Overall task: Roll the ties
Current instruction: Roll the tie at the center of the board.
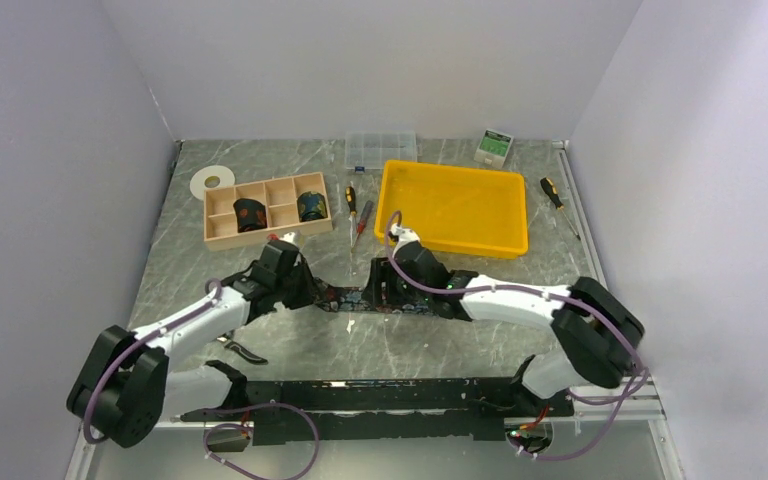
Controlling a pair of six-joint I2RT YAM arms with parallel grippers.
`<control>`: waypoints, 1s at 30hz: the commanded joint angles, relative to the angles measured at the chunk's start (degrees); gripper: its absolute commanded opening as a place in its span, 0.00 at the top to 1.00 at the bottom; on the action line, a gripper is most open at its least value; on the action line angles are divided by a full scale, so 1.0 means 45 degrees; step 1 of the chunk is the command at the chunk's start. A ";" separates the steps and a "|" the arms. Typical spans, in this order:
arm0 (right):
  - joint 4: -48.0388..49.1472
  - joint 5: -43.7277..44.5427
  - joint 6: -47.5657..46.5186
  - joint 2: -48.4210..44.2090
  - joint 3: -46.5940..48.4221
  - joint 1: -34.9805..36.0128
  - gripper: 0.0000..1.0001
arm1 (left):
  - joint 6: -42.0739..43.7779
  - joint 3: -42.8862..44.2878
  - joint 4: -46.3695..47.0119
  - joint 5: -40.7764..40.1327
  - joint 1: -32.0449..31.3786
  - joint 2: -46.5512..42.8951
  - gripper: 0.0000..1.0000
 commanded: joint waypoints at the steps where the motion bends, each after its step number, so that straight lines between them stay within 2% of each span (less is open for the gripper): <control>1: -0.0736 0.1291 -0.0509 -0.1468 -0.0658 -0.0209 0.35 | 0.0049 0.1679 -0.2699 -0.3231 -0.0781 0.1123 0.97; 8: -0.0852 0.1649 -0.0495 -0.2858 -0.1957 -0.0470 0.34 | -0.1200 0.4161 -0.5442 -0.6920 -0.2762 0.3565 0.97; 16: -0.0871 0.1684 -0.0381 -0.4201 -0.3321 -0.0949 0.35 | -0.2765 0.7333 -0.8792 -0.9594 -0.4821 0.6320 0.97; 23: -0.0872 0.1890 -0.0166 -0.5311 -0.4076 -0.1030 0.34 | -0.3689 0.9376 -1.0323 -1.0418 -0.6123 0.8162 0.97; 30: -0.1393 0.2104 0.0245 -0.6389 -0.4808 -0.1031 0.34 | -0.3813 1.0668 -1.0441 -1.0184 -0.6855 0.9616 0.97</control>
